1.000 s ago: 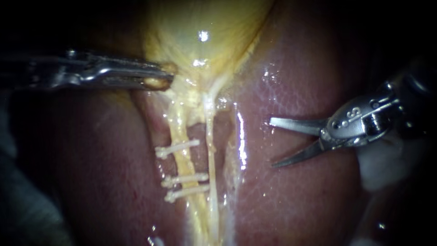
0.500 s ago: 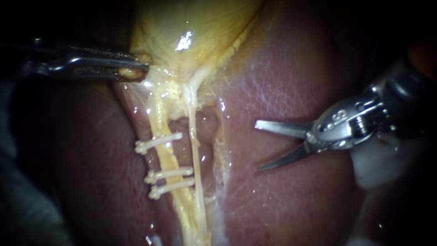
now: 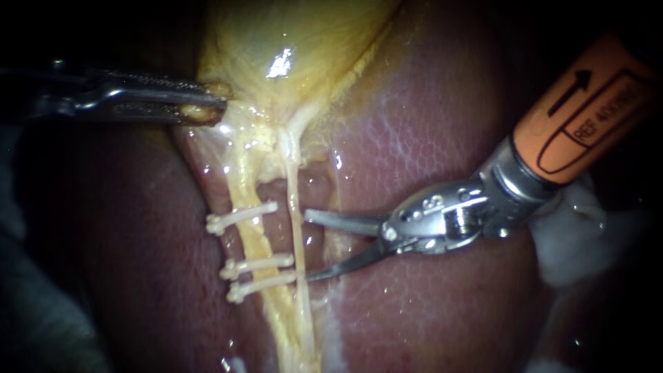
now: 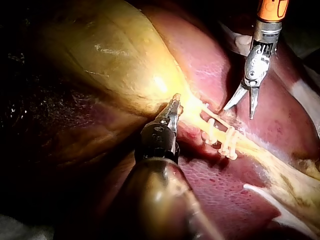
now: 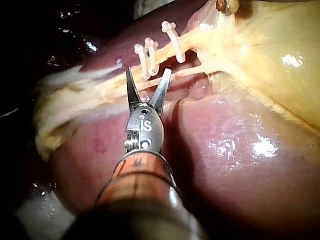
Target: Go to the cutting position left tube
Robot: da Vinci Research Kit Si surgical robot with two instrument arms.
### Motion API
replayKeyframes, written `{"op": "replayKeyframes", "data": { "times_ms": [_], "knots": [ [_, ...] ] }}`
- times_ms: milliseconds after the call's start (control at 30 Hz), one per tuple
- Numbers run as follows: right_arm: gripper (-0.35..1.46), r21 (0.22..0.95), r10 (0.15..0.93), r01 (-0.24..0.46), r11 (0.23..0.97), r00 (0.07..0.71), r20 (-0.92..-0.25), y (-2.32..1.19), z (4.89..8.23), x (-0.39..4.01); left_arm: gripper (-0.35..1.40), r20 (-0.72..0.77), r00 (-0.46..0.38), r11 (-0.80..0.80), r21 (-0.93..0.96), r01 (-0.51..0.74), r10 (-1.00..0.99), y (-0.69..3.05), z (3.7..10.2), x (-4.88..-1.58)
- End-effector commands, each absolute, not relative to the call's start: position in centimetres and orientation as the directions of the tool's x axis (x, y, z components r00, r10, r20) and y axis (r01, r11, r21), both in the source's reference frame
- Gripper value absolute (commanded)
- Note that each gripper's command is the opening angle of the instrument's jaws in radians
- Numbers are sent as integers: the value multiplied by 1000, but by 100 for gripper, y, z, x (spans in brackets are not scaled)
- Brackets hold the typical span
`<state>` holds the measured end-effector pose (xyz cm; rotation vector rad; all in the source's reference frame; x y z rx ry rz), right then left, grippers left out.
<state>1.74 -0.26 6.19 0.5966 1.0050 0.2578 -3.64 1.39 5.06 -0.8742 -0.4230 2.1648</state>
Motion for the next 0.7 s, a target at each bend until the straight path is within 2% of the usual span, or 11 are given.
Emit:
{"op": "replayKeyframes", "data": {
  "times_ms": [33, 400, 700],
  "knots": [
    [143, 587, 472, 71, 806, 523, -710, -27, 623, 175, -35, -454, -485, -664, -536, -522, 747, 139, 505, -363],
    [143, 687, 542, 120, 717, 524, -657, -27, 672, 186, -35, -454, -485, -664, -536, -522, 748, 139, 505, -364],
    [143, 713, 562, 191, 675, 493, -664, -24, 682, 201, -35, -454, -485, -664, -536, -522, 748, 139, 505, -364]
  ]
}}
